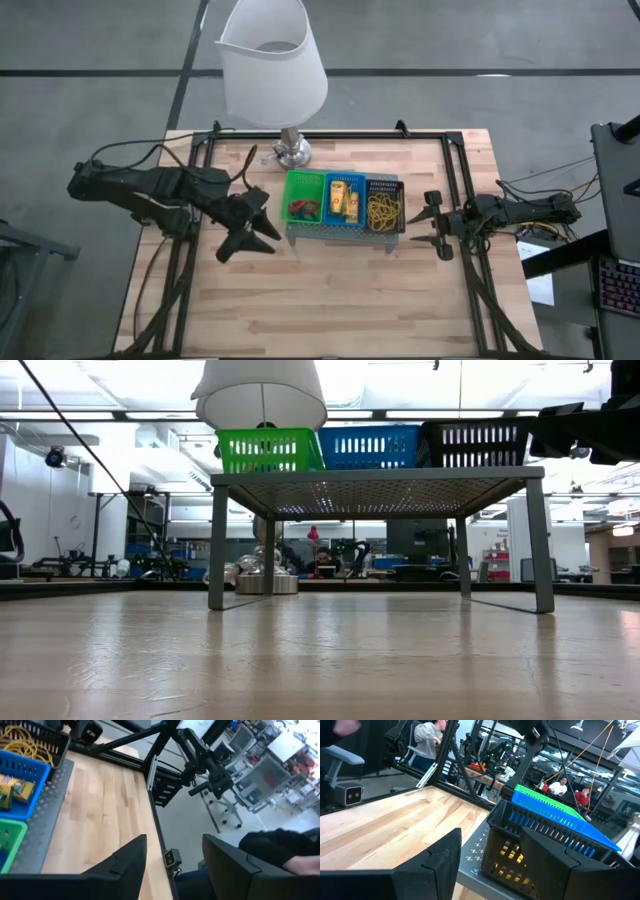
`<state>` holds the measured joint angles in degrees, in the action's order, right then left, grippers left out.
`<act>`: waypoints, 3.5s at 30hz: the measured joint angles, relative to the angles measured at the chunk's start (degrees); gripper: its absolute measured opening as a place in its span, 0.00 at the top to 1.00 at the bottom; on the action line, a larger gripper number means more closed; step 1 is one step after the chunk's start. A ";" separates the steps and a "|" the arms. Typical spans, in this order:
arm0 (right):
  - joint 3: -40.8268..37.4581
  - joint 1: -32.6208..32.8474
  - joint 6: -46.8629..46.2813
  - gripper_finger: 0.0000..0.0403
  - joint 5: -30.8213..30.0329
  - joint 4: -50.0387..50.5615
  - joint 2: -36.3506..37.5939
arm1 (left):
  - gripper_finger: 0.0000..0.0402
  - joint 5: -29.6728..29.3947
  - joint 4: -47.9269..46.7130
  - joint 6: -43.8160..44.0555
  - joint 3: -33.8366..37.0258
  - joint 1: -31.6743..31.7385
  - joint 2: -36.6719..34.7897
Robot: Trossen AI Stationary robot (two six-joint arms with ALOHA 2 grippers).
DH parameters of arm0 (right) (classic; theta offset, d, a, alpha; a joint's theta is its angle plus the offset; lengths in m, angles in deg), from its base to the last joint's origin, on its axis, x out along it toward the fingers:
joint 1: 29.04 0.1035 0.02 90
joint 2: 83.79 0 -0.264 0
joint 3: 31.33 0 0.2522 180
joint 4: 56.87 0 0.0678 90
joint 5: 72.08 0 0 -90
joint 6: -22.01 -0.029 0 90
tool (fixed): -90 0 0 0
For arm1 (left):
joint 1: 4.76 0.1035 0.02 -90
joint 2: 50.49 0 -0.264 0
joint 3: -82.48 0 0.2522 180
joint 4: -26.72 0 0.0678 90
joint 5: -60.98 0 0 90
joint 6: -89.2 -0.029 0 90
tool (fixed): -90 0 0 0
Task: Pick & Place Office Desk Supplies
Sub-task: Return to Home Position
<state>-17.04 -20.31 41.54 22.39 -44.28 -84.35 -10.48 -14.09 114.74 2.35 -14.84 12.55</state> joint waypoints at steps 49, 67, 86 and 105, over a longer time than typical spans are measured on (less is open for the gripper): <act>0.00 0.02 0.00 0.50 -0.02 0.00 -0.02 | 0.55 -21.46 35.37 -40.26 41.92 -8.96 -23.64; 0.00 0.01 0.00 0.50 0.00 0.00 -0.02 | 0.99 -14.45 34.43 -51.02 61.82 -8.98 -56.49; 0.01 0.00 0.00 0.50 -0.06 -0.03 -0.31 | 1.00 -22.01 28.24 -42.40 66.07 -8.90 -62.14; 0.00 0.00 0.00 0.50 -0.04 0.00 -0.31 | 0.94 -22.01 28.11 -42.40 66.07 -8.90 -62.07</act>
<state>-17.04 -20.31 41.54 22.34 -44.28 -84.66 -32.49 14.02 72.34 68.42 -23.74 -49.52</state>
